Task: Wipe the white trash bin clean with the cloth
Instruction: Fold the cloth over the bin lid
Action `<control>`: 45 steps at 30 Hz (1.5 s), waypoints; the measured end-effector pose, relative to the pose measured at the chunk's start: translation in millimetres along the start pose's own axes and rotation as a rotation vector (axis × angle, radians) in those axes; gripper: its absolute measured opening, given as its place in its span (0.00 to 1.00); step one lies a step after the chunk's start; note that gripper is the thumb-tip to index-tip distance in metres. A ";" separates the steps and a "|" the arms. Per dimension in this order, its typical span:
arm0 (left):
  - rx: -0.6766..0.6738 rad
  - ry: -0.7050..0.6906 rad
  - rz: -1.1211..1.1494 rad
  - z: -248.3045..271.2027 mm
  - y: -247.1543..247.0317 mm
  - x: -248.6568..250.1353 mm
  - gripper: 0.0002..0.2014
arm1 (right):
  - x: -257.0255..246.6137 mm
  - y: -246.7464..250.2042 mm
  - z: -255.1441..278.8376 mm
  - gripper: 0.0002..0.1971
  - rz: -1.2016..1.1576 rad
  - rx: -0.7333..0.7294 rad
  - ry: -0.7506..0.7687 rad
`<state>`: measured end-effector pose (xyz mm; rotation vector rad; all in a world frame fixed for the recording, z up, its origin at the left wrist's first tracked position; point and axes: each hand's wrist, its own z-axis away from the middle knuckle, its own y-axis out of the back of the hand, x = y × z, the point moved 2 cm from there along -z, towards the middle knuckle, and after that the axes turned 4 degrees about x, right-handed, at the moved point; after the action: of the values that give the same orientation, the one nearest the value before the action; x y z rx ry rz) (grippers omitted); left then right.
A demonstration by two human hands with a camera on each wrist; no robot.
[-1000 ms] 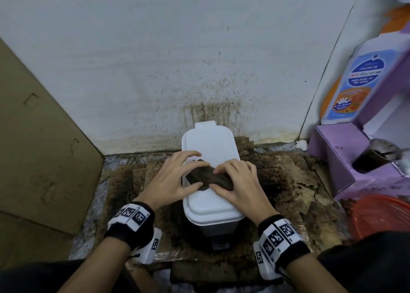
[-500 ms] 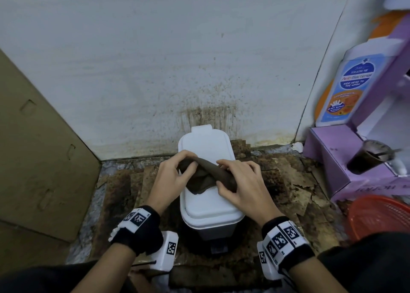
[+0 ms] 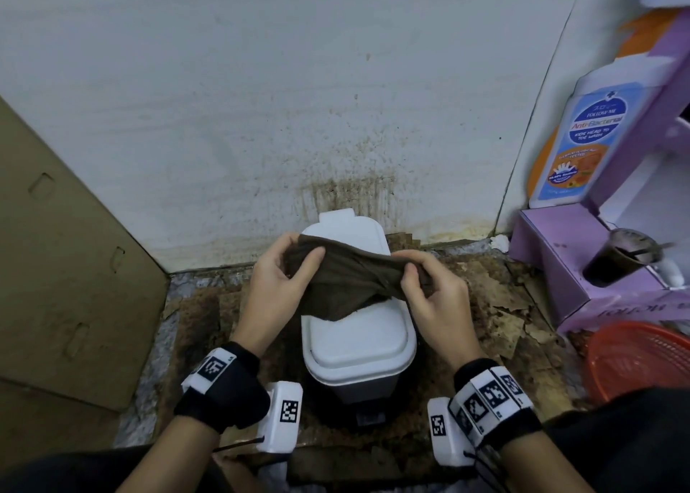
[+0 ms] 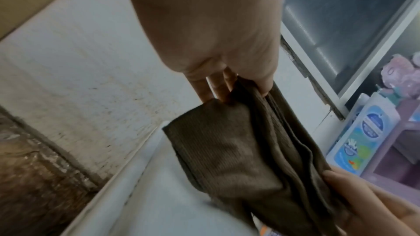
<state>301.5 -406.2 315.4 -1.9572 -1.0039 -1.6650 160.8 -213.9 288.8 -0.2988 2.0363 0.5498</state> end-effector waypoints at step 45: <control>-0.047 0.100 -0.361 28.7 12.9 -56.8 0.04 | 47.4 17.0 18.1 0.03 0.052 -0.292 -0.394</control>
<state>328.2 -410.6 256.4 -1.7768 -1.3524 -1.9689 143.5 -189.5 244.4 -0.2851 1.5870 0.8685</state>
